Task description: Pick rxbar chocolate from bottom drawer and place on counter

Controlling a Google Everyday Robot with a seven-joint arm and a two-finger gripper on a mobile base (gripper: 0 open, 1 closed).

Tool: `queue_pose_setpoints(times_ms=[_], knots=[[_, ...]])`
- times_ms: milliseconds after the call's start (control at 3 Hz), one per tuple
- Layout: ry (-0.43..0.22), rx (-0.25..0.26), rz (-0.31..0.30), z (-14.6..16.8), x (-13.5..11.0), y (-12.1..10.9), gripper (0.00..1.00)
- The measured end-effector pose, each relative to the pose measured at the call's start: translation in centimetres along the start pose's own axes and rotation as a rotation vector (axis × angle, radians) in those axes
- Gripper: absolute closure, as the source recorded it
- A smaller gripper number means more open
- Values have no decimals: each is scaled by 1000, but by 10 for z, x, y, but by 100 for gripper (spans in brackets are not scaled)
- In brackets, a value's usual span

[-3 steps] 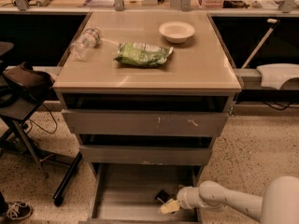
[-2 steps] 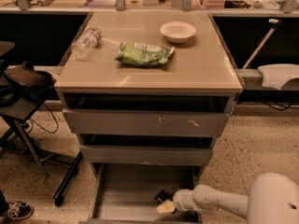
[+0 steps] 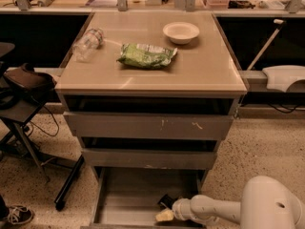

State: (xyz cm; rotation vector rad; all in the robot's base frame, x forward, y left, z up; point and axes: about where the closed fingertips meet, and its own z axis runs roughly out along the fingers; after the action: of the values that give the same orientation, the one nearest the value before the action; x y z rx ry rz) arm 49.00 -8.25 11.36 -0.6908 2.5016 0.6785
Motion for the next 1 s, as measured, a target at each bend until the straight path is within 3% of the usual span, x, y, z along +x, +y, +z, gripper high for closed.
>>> queue_pose_setpoints(times_ms=[333,1000], knots=[[0,2,-5,0,2,1,0],[0,2,-5,0,2,1,42]])
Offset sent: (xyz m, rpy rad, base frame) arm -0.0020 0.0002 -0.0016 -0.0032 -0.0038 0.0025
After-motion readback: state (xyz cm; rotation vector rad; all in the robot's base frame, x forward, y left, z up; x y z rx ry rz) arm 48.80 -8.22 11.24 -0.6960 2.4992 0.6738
